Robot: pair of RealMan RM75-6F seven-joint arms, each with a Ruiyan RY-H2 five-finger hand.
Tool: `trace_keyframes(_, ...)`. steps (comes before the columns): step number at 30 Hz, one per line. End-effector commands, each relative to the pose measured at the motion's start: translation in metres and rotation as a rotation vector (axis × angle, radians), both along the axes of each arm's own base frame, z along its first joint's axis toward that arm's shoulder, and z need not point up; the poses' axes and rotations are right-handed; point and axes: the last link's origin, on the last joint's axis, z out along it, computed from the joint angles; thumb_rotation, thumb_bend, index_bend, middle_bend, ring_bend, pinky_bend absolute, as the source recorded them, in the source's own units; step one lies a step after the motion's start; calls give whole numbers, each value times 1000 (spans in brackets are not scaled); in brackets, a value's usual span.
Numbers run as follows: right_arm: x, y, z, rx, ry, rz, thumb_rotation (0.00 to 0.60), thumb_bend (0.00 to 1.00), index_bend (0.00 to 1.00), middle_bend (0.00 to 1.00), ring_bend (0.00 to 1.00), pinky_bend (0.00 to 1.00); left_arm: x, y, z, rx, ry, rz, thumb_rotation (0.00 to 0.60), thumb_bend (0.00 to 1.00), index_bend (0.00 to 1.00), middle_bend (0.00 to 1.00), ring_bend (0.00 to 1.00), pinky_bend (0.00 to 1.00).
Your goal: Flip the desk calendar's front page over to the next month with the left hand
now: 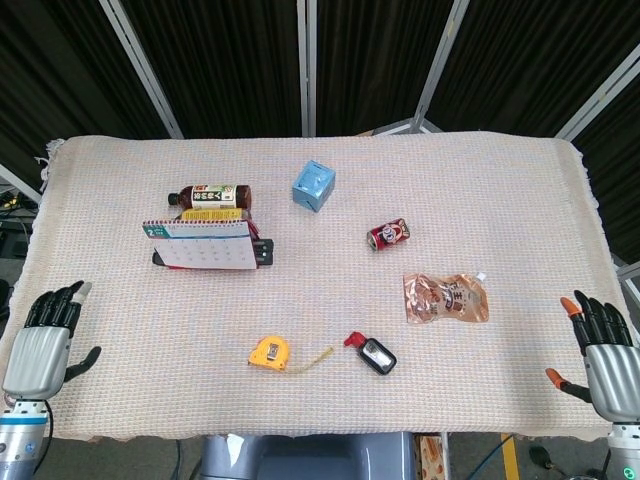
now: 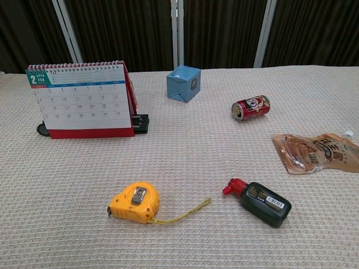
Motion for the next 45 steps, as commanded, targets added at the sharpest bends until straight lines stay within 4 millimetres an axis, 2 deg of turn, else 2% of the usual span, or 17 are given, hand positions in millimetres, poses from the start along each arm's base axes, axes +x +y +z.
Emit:
trace_keyframes(1,1,1,1,-1,-6,3,600,54,0,0,0,0,5,11,-7,18,-148,42,600,593,0,514,552,482)
trace_keyframes(5,2,1,2,2,-16,6,600,54,0,0,0,0,6,25,-17,-48,-248,104,600,711,0,603,643,526)
trace_keyframes(10,2,1,3,3,-23,7,600,54,0,0,0,0,11,48,-27,-94,-344,182,600,786,0,622,665,536)
trace_keyframes(17,2,1,6,0,-40,8,600,53,0,0,0,0,20,76,-50,-243,-591,344,600,831,0,631,672,546)
trace_keyframes(23,2,1,8,-3,-50,8,600,54,0,0,0,0,25,96,-64,-305,-690,430,600,835,0,632,672,546)
trace_keyframes(34,1,0,10,-6,-64,2,600,53,0,0,0,0,21,123,-85,-301,-727,530,600,837,0,638,680,556)
trace_keyframes(45,0,0,12,-9,-78,-1,600,54,0,0,0,0,22,131,-98,-291,-707,550,600,838,0,638,680,556)
